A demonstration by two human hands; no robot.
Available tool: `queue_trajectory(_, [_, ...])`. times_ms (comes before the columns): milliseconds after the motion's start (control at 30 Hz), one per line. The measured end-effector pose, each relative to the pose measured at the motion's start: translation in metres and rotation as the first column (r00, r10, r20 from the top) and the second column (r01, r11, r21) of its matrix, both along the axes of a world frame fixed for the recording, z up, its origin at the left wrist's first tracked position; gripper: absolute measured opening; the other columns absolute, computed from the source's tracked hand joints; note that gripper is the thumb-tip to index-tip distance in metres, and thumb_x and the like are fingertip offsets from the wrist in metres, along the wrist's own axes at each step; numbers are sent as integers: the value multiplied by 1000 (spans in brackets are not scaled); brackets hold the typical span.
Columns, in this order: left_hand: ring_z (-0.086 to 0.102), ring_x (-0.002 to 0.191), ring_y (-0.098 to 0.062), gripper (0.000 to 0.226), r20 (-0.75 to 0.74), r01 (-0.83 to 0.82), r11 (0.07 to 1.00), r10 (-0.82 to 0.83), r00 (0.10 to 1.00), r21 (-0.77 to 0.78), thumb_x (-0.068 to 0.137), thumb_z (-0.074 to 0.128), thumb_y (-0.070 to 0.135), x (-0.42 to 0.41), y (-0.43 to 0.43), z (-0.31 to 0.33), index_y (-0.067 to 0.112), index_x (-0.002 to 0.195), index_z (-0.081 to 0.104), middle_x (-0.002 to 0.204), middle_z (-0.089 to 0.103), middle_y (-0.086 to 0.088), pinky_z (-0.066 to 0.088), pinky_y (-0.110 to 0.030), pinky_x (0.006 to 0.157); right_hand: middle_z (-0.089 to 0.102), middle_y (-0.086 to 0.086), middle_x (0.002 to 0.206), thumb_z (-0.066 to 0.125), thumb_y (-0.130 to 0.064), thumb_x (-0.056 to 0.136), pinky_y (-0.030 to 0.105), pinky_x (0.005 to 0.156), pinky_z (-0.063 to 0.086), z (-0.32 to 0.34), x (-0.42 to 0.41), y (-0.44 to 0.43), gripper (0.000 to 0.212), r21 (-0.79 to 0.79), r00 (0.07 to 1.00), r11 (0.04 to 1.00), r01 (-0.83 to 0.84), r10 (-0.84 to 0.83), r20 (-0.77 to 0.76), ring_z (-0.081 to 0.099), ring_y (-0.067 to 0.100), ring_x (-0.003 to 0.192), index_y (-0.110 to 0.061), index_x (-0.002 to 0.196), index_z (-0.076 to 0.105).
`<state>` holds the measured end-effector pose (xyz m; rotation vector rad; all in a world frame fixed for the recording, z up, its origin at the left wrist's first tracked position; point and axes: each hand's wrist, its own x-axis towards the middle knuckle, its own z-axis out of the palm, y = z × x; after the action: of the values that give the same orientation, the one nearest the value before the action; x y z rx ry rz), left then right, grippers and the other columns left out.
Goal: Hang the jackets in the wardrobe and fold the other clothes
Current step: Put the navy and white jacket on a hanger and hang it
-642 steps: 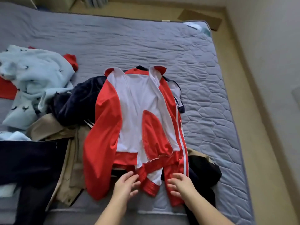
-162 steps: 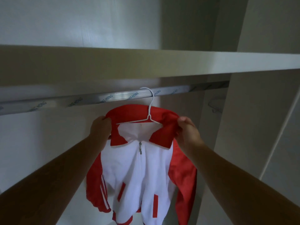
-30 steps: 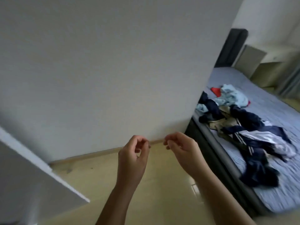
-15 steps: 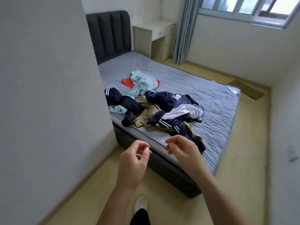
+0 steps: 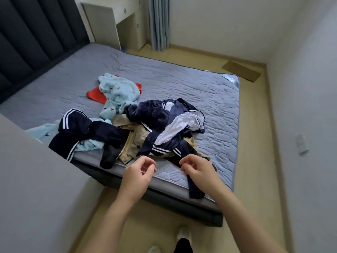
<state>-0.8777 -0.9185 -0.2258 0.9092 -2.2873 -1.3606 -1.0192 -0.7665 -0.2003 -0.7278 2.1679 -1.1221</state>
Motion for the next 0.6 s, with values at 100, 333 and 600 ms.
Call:
queue_trajectory(100, [62, 70, -3, 19, 69, -40, 998, 36, 997, 57, 87, 61, 12, -35, -28, -25, 27, 76, 61, 74, 69, 11, 46, -18, 69, 70, -2, 80, 54, -11, 90, 27, 69, 51, -22, -46, -35, 21, 52, 999, 998, -35, 35, 6, 65, 22, 76, -28, 83, 64])
queue_trajectory(333, [63, 82, -19, 20, 382, -153, 943, 30, 924, 296, 85, 61, 7, -128, -138, -157, 22, 71, 63, 77, 68, 3, 46, -28, 74, 69, -2, 100, 47, -15, 89, 32, 88, 50, -153, -147, -154, 21, 397, 981, 898, -192, 187, 52, 60, 13, 98, -21, 91, 67])
queue_trajectory(600, [60, 98, -23, 16, 575, -207, 926, -13, 818, 316, 82, 61, 12, -201, -252, -329, 20, 95, 59, 93, 62, 4, 45, -29, 83, 65, 1, 103, 40, -10, 87, 40, 85, 52, -315, -208, -281, 24, 609, 983, 775, -169, 176, 48, 61, 25, 96, -21, 93, 61])
